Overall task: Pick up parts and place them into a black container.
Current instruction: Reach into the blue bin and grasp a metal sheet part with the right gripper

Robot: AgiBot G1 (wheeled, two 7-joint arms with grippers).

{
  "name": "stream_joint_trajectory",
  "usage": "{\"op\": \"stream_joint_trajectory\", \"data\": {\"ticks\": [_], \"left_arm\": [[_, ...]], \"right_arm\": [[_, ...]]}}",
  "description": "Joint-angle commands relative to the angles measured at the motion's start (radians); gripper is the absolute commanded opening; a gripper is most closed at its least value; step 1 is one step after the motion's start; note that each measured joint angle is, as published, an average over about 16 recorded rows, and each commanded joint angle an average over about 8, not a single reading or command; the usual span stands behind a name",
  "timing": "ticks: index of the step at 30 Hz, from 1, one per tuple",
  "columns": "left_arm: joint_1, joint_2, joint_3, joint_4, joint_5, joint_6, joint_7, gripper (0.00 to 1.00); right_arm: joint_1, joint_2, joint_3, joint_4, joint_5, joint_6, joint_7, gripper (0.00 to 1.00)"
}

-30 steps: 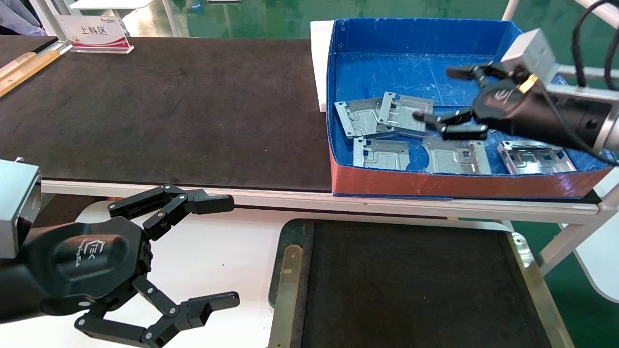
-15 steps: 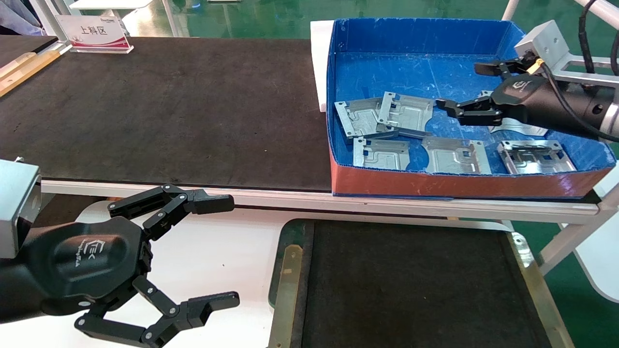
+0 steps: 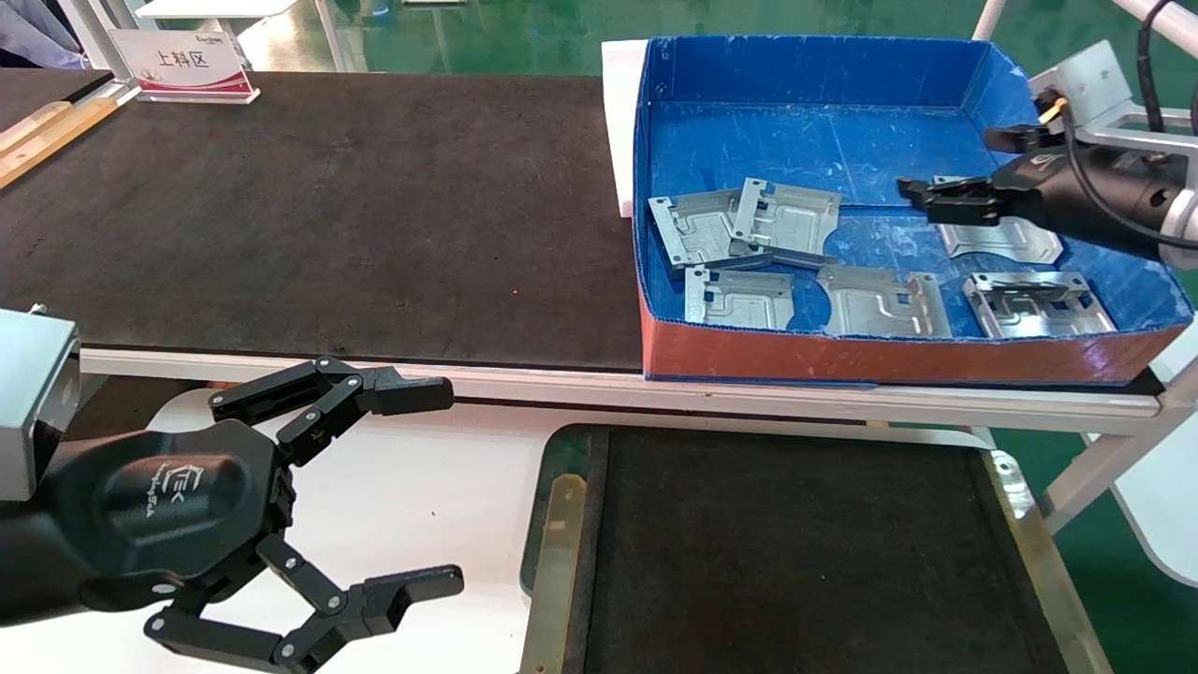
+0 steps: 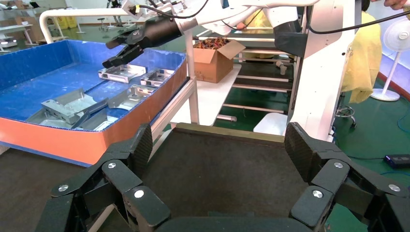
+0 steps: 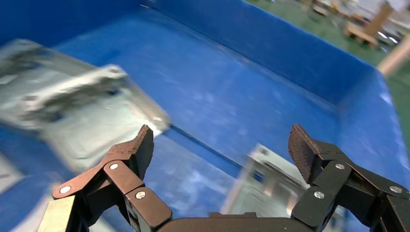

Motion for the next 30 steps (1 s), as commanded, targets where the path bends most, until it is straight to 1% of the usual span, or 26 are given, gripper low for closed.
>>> {"op": "stream_joint_trajectory", "data": {"ticks": [1,6,14,21,30], "left_arm": [[0.000,0.000,0.000,0.000,0.000,0.000,0.000,1.00],[0.000,0.000,0.000,0.000,0.000,0.000,0.000,1.00],[0.000,0.000,0.000,0.000,0.000,0.000,0.000,1.00],[0.000,0.000,0.000,0.000,0.000,0.000,0.000,1.00],[0.000,0.000,0.000,0.000,0.000,0.000,0.000,1.00]], "right_arm": [[0.005,-0.007,-0.004,-0.012,-0.006,0.041,0.016,1.00],[0.014,-0.027,-0.010,-0.037,-0.013,0.109,0.077,1.00],[0.009,-0.051,-0.007,-0.083,-0.009,0.181,0.206,1.00],[-0.005,-0.065,-0.002,-0.103,-0.005,0.210,0.312,1.00],[-0.021,-0.078,-0.017,-0.089,-0.029,0.231,0.381,1.00]]}}
